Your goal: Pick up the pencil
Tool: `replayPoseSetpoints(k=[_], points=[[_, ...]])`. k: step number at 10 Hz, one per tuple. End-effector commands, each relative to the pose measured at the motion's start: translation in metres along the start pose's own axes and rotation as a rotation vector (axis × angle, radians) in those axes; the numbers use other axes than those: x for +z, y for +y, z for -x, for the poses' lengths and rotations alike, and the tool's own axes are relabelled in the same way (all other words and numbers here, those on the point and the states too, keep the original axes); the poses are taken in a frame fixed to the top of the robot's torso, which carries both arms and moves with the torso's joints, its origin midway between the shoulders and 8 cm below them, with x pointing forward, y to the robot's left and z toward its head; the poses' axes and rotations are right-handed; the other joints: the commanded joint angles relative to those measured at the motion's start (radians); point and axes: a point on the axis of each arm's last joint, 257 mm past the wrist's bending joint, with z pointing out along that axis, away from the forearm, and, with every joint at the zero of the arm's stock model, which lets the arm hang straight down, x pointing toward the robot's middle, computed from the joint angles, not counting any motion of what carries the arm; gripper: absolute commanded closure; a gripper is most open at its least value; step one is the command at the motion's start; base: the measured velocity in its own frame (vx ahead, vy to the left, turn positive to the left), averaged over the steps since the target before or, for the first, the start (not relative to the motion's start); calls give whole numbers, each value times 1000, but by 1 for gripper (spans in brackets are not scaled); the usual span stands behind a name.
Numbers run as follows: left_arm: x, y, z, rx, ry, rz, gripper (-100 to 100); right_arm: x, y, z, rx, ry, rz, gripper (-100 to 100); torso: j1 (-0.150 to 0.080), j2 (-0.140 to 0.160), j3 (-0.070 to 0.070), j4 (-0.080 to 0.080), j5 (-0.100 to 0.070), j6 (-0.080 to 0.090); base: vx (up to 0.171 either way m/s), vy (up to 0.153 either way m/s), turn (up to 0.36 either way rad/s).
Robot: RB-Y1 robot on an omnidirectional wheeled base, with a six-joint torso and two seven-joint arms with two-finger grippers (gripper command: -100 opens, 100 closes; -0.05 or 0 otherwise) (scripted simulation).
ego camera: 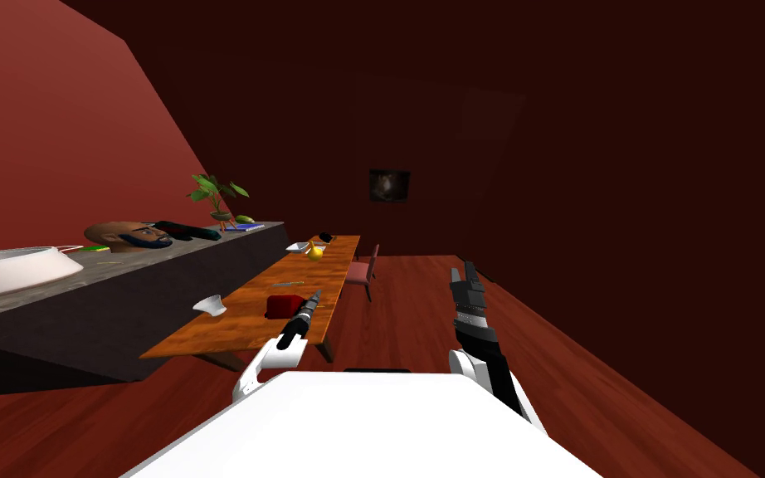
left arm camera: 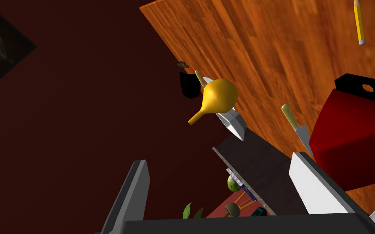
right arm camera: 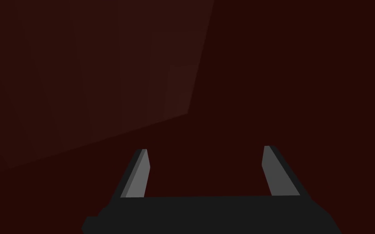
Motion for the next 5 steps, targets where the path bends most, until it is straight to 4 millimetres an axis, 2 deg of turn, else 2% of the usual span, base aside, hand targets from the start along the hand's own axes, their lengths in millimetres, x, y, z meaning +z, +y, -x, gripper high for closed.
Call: replayPoseSetpoints(k=[1,5], points=[[-1,22,-5,1,10,54,-100,0,0,0,0,0,0,0,0,0,0,0,0,0,63,-45,-2],[5,74,-13,-1,35,203,-100,0,0,0,0,0,0,0,3,0,0,0,1,0,80,-31,-1]])
